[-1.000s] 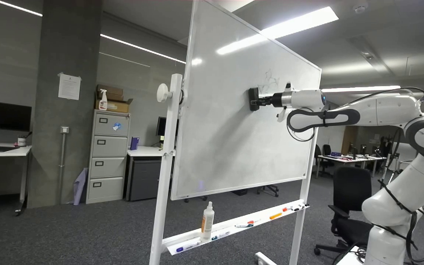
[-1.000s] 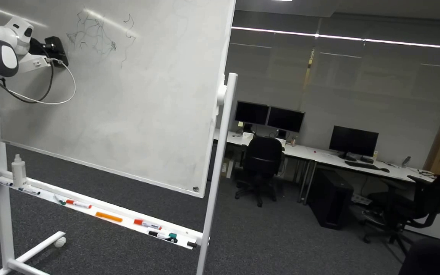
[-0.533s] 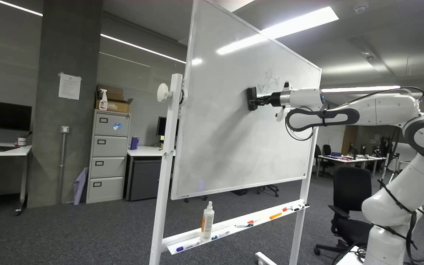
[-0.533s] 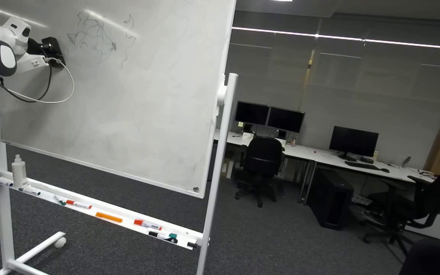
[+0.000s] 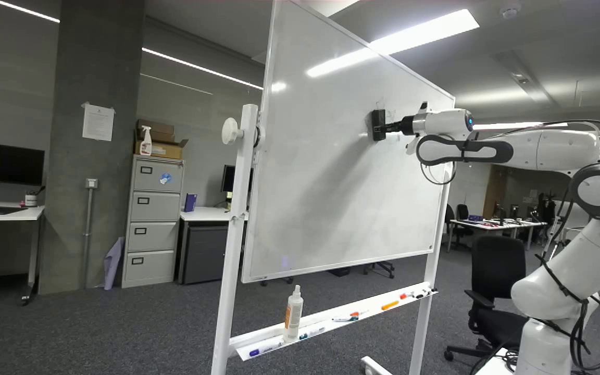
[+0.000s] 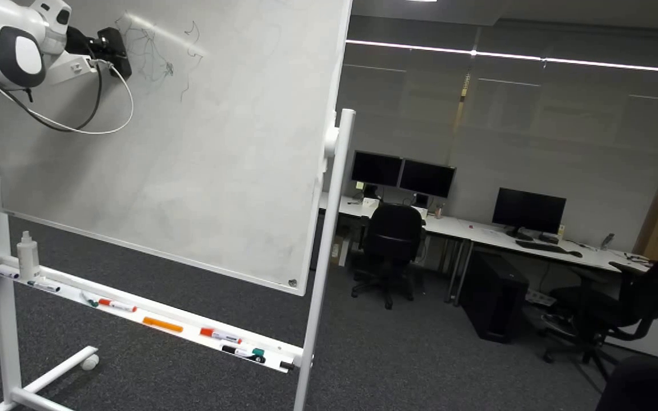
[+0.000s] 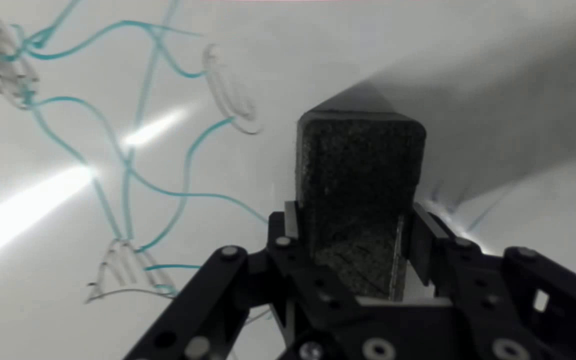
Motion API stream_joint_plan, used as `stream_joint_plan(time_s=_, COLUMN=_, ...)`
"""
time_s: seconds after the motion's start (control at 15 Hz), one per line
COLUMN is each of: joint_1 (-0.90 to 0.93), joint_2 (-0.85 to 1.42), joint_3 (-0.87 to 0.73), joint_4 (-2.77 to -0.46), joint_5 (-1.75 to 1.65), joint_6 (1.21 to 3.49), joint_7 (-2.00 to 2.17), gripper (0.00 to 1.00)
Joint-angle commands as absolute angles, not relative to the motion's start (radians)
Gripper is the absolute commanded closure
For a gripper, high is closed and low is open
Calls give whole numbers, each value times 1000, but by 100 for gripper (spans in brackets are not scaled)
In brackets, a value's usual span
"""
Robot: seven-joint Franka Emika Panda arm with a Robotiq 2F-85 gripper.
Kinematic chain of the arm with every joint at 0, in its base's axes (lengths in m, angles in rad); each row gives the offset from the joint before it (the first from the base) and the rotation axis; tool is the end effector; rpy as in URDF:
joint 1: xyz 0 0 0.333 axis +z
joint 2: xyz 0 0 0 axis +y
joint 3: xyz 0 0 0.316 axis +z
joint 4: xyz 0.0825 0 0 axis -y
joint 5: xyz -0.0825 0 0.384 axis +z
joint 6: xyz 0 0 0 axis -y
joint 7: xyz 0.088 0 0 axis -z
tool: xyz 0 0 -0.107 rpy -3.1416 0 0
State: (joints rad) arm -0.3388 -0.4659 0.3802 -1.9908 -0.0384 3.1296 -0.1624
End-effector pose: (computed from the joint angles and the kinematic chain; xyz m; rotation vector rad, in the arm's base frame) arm 0.4298 0.0882 0.8241 2.0160 0.3802 2.0276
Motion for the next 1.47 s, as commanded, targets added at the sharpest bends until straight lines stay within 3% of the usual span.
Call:
stream_joint_plan(time_s=0.0, joint_1=-355, joint_2=-428, joint_3=319, joint_4=-1927, joint_5=-35, joint_6=3122, joint_7=-177, gripper=70)
stream_joint_plan(time_s=0.53, joint_1=-266, joint_2=-379, joint_3=293, joint_4=-1894, joint_5=-48, joint_6=3121, joint_7=-200, gripper=70)
stream_joint_plan(time_s=1.4, joint_1=-233, joint_2=-331, joint_3=507, joint_4=-1894, joint_5=-146, joint_6=3034, joint_7=-277, gripper=70)
